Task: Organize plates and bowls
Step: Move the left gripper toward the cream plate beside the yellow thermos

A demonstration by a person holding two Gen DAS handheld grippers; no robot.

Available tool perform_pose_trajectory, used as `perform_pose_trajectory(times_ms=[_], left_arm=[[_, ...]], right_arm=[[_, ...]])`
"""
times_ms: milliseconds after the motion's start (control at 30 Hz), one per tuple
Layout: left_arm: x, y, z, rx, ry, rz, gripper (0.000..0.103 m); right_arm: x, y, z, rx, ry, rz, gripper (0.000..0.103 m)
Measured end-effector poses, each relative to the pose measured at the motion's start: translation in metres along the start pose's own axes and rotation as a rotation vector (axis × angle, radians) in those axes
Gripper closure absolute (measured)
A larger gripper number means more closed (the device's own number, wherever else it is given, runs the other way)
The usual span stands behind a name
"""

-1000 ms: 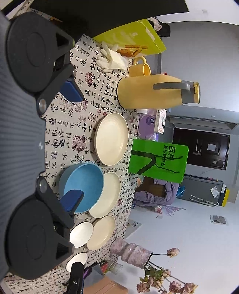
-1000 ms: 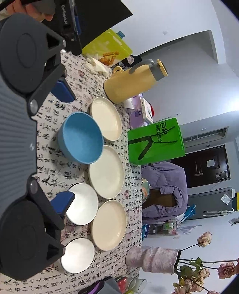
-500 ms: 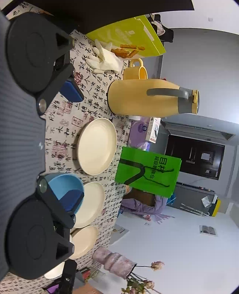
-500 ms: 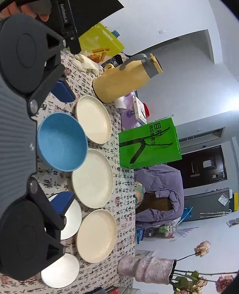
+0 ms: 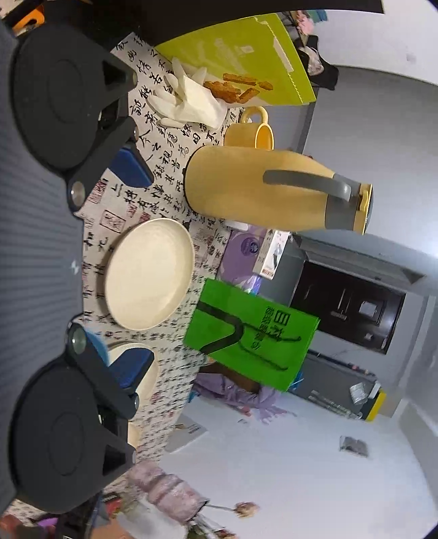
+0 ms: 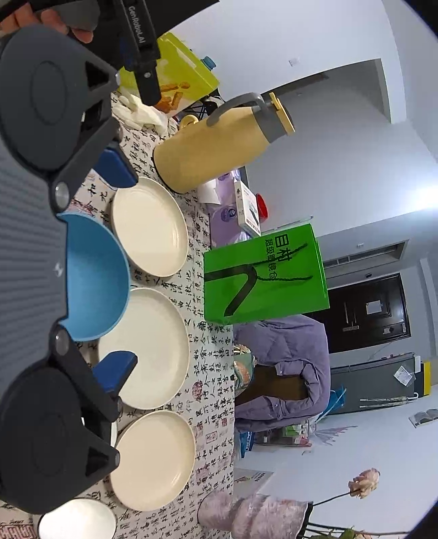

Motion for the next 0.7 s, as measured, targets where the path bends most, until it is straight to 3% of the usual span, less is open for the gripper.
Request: perform_pose_trajectory(times_ms=[267, 567, 700], left_arm=[[0.028, -0.010, -0.018, -0.090, 0.023, -0.016, 0.000], [0.084, -0.048, -0.012, -0.179, 0.094, -0.154, 0.000], [0.102, -0.058, -0.009, -0.151, 0.103, -0.170, 0.000]], right_arm=[[0.034, -0.002, -0.012, 0.006, 0.006, 0.000, 0.000], [0.074, -0.003, -0.016, -0.014, -0.006, 0.002, 0.000], [0.090, -0.002, -0.019, -0.003, -0.003, 0.005, 0.000]])
Point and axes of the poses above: each gripper's, at about its wrist camera, not at the fingertips, and x roughly the way its jaws point, y to its right, z to its underside, the point moved 1 cm from there along x, roughly the way its jaws point, and after that the axes turned 2 degrees about -y, right-handed, at the moved point
